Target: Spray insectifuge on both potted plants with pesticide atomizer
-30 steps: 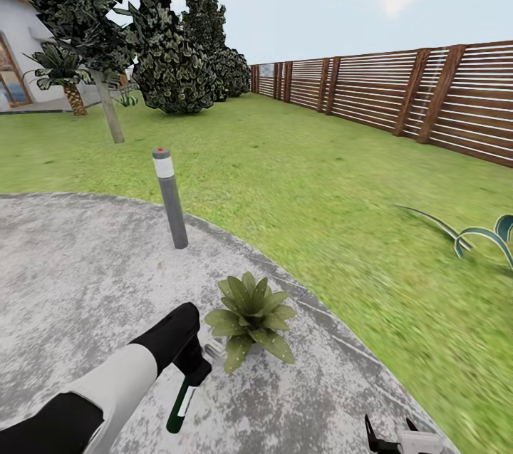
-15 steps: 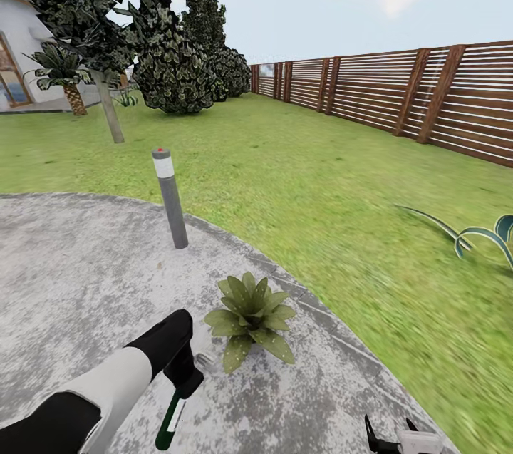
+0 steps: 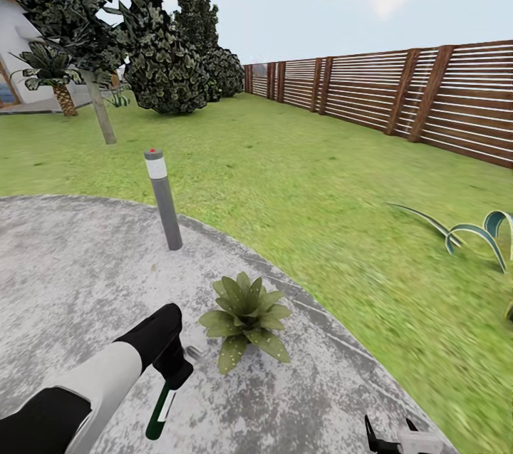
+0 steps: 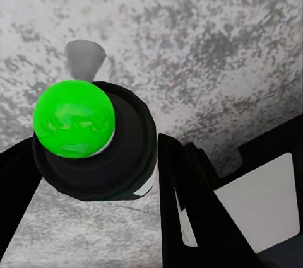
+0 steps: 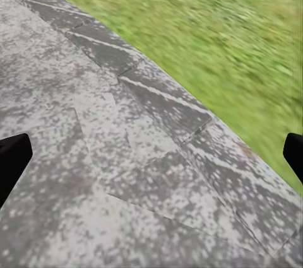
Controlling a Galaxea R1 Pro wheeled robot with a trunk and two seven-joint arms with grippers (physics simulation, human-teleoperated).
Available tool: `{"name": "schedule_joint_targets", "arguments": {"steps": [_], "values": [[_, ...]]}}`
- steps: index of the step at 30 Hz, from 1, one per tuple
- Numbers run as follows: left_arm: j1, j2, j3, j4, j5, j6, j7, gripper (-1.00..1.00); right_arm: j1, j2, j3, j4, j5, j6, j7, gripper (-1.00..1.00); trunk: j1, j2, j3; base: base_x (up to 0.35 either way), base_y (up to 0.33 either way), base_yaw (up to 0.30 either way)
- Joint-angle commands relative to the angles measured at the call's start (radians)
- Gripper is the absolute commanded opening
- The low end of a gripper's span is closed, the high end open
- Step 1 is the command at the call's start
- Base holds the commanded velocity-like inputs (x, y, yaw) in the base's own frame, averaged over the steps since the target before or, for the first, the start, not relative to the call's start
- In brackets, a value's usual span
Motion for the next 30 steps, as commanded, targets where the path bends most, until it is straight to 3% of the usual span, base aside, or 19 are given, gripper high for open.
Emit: {"name": "schedule_joint_targets", "arguments": {"steps": [1,14,30], "values": [[0.000,0.000,-0.002,-0.002,-0.009,0.002,-0.010,-1.00,-0.001,0.000,-0.009,0.001,0.006,-0.003,0.005,1.00,0.000,0.000,-0.001,0.000,0.000,-0.014],[0.008,0.002,-0.001,0.000,-0.010,0.002,-0.010,-1.00,-0.001,0.003,-0.011,-0.001,0.005,-0.004,0.003,1.00,0.000,0.000,-0.001,0.002,0.004,-0.001],[0.015,0.001,-0.002,0.005,-0.011,0.002,-0.009,-1.00,-0.001,0.003,-0.012,0.001,0.004,-0.004,0.004,1.00,0.000,0.000,-0.001,0.081,0.274,-0.196]]}}
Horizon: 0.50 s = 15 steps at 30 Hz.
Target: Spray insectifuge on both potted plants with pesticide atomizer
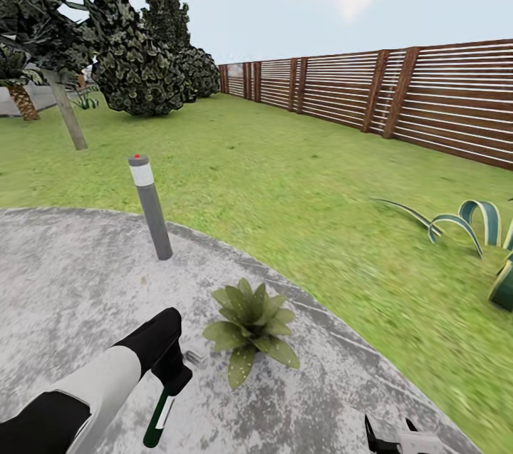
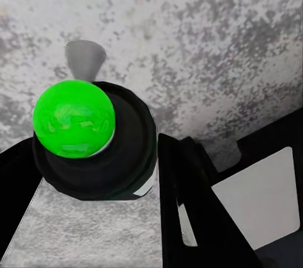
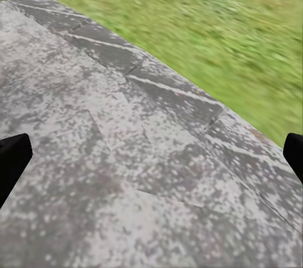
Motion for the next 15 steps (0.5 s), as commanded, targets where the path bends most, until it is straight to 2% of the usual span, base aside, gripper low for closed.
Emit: {"name": "schedule_joint_targets", "arguments": {"steps": [1,8,15], "values": [[0.000,0.001,-0.003,-0.002,-0.009,0.003,-0.010,-1.00,-0.001,0.000,-0.008,0.001,0.006,-0.003,0.005,1.00,0.000,0.000,-0.001,0.058,0.064,-0.013],[0.000,0.000,-0.006,0.000,-0.010,0.003,-0.010,-1.00,-0.001,0.000,-0.008,0.001,0.006,-0.004,0.006,1.00,0.000,0.000,-0.001,0.006,0.007,-0.035],[-0.001,0.006,-0.003,0.000,-0.012,0.003,-0.010,-1.00,-0.001,0.000,-0.008,0.001,0.006,-0.004,0.005,1.00,0.000,0.000,-0.001,0.000,0.000,-0.282]]}}
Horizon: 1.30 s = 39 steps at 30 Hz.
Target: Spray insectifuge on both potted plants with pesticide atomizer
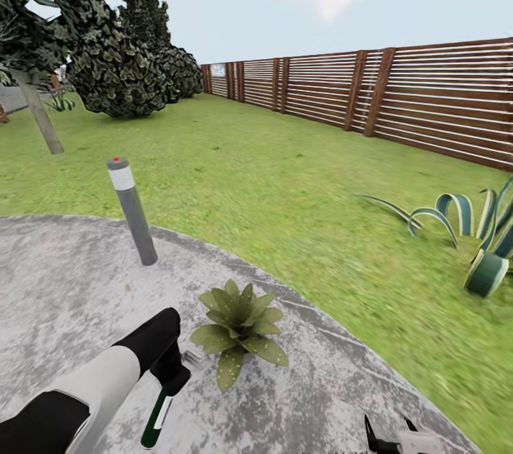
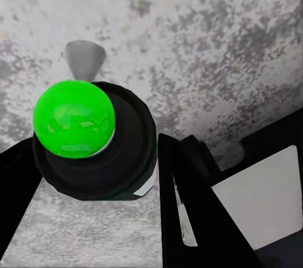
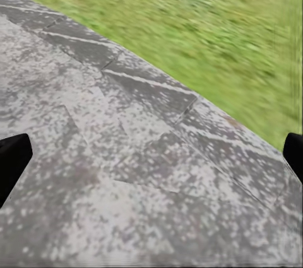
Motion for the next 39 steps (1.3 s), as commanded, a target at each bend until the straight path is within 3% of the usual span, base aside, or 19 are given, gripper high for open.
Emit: {"name": "schedule_joint_targets", "arguments": {"steps": [1,10,22,39], "values": [[0.000,0.002,-0.002,-0.004,-0.007,0.004,-0.010,-1.00,-0.001,0.000,-0.009,0.001,0.006,-0.003,0.005,1.00,0.000,0.000,-0.001,0.000,0.000,-0.299],[-0.026,0.009,-0.003,-0.011,-0.008,0.006,-0.013,-1.00,-0.001,0.000,-0.009,0.001,0.006,-0.003,0.007,1.00,0.000,0.000,-0.001,0.003,0.001,-0.291],[-0.014,0.010,-0.003,-0.011,-0.008,0.004,-0.013,-1.00,-0.001,0.000,-0.008,0.001,0.006,-0.004,0.005,1.00,0.000,0.000,-0.001,0.066,0.070,-0.016],[-0.014,0.011,-0.004,-0.011,-0.009,0.005,-0.012,-1.00,-0.001,0.000,-0.008,0.001,0.006,-0.003,0.007,1.00,0.000,0.000,-0.001,-0.029,0.300,-0.265]]}}
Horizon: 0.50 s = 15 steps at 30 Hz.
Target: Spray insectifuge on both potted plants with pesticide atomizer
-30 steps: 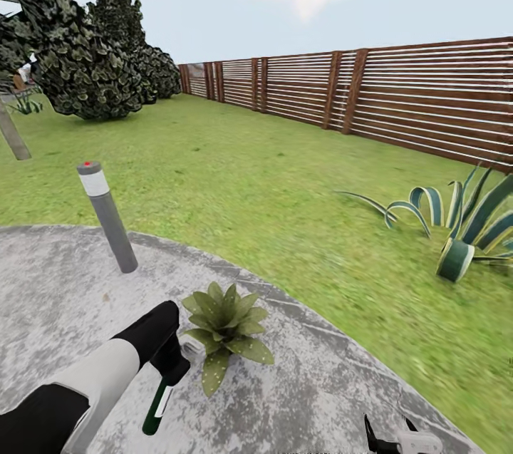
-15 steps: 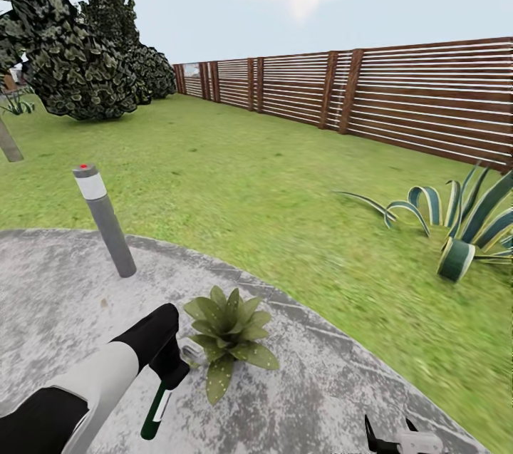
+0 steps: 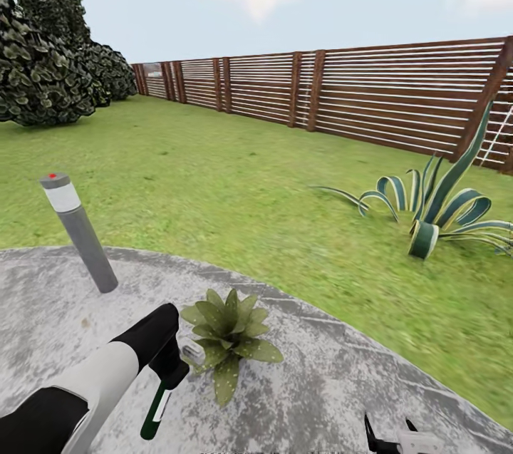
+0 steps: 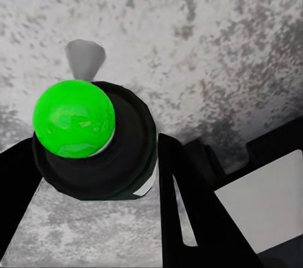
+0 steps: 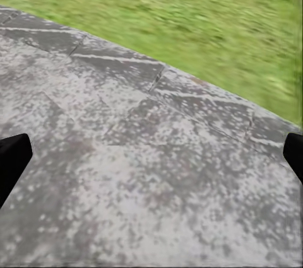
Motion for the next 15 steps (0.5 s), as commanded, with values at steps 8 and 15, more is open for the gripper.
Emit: {"name": "schedule_joint_targets", "arguments": {"steps": [8,15], "values": [[0.000,0.002,-0.002,-0.001,-0.008,0.003,-0.010,-1.00,-0.001,0.000,-0.009,0.001,0.006,-0.004,0.005,1.00,0.000,0.000,-0.001,-0.017,0.316,-0.296],[0.000,0.001,-0.006,-0.001,-0.008,0.002,-0.010,-1.00,-0.001,0.002,-0.008,0.001,0.006,-0.004,0.005,1.00,0.000,0.000,-0.001,0.000,0.257,-0.121]]}}
